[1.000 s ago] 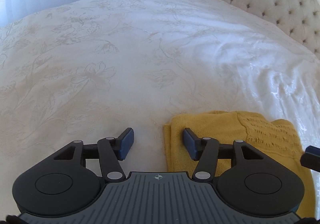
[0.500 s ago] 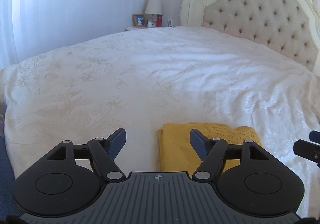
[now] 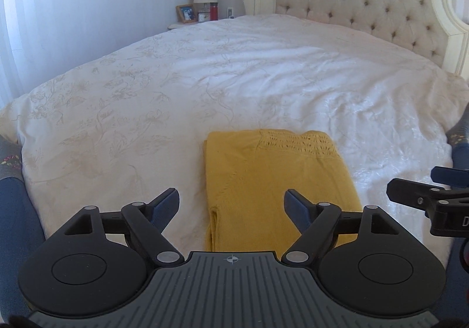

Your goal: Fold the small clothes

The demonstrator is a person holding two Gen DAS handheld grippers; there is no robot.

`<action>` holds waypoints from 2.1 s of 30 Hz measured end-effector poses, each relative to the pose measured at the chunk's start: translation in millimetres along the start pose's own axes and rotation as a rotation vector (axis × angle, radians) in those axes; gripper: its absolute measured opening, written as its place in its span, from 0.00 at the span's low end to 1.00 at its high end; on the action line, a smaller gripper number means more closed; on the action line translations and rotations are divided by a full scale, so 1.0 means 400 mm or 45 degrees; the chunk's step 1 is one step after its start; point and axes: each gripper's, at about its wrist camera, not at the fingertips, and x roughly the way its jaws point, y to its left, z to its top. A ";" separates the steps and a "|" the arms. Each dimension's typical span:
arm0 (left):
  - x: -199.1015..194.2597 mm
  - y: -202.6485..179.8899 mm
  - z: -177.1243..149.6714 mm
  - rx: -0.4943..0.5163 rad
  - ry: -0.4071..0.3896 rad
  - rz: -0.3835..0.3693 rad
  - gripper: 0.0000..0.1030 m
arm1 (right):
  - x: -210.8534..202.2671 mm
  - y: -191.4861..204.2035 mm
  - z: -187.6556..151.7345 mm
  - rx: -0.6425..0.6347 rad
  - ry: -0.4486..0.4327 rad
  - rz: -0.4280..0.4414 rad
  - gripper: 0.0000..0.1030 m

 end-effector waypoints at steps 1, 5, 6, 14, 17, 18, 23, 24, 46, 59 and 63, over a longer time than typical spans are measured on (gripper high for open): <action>-0.003 -0.005 -0.008 -0.006 0.013 -0.005 0.76 | -0.009 -0.003 -0.009 0.018 0.018 0.004 0.99; -0.011 -0.030 -0.039 -0.013 0.064 -0.020 0.76 | -0.014 -0.005 -0.033 0.045 0.080 -0.027 0.99; -0.016 -0.040 -0.046 -0.009 0.073 -0.015 0.76 | -0.016 -0.004 -0.043 0.046 0.101 -0.045 0.99; -0.021 -0.074 -0.085 0.007 0.153 0.014 0.76 | -0.028 -0.009 -0.107 0.067 0.209 -0.103 0.99; -0.011 -0.085 -0.097 0.044 0.216 0.056 0.76 | -0.035 -0.006 -0.123 0.077 0.220 -0.098 0.99; -0.009 -0.092 -0.103 0.067 0.234 0.076 0.76 | -0.037 -0.005 -0.127 0.080 0.224 -0.096 0.99; -0.013 -0.098 -0.117 0.086 0.243 0.108 0.76 | -0.042 -0.003 -0.138 0.097 0.238 -0.087 0.99; -0.015 -0.098 -0.119 0.076 0.244 0.105 0.76 | -0.044 -0.003 -0.139 0.098 0.237 -0.089 0.99; -0.019 -0.091 -0.120 0.033 0.269 0.078 0.76 | -0.055 -0.006 -0.144 0.130 0.255 -0.102 0.99; -0.014 -0.075 -0.114 0.016 0.270 0.103 0.76 | -0.045 -0.002 -0.146 0.147 0.284 -0.107 0.99; -0.010 -0.069 -0.113 0.014 0.277 0.107 0.76 | -0.042 -0.005 -0.147 0.156 0.290 -0.110 0.99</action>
